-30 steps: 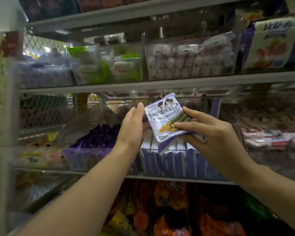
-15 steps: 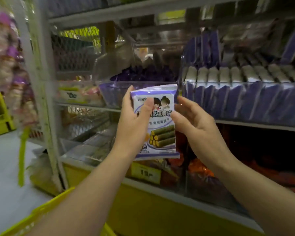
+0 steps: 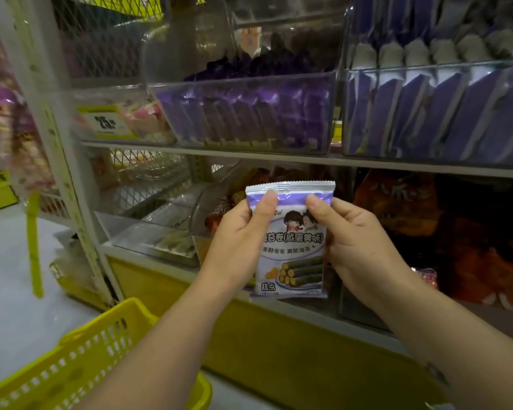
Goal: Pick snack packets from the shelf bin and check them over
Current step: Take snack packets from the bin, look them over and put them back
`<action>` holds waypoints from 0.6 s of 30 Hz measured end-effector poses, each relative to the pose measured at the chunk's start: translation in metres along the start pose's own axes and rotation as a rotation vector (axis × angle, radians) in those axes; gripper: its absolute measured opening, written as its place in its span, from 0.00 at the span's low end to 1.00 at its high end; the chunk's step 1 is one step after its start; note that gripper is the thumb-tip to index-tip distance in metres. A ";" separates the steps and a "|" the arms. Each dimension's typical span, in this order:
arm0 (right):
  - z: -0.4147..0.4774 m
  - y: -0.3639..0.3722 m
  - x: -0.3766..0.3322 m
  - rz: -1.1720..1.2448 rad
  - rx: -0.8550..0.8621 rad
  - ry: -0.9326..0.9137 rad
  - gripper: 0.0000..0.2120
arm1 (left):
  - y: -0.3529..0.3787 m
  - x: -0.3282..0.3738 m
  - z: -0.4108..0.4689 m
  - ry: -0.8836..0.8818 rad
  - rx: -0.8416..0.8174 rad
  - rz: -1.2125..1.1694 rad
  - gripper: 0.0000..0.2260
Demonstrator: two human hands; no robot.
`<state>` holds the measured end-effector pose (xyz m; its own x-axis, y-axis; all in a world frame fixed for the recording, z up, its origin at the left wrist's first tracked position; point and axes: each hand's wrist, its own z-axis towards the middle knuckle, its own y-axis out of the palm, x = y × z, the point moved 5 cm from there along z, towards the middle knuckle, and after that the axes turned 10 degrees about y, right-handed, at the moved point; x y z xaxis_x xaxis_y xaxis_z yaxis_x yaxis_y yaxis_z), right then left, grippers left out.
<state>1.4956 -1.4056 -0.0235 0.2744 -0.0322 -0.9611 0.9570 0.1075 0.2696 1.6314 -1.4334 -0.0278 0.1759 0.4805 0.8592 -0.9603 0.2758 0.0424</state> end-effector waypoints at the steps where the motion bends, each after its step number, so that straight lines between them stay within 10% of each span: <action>1: 0.000 -0.002 0.000 0.003 -0.007 0.007 0.13 | -0.001 -0.002 0.000 -0.018 -0.018 -0.001 0.16; 18: -0.003 -0.023 0.004 -0.113 0.088 0.135 0.20 | -0.002 -0.007 -0.004 -0.140 -0.050 -0.074 0.12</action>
<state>1.4742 -1.4056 -0.0339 0.1552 0.0955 -0.9833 0.9871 0.0237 0.1581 1.6326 -1.4342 -0.0357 0.2105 0.3378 0.9174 -0.9334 0.3484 0.0858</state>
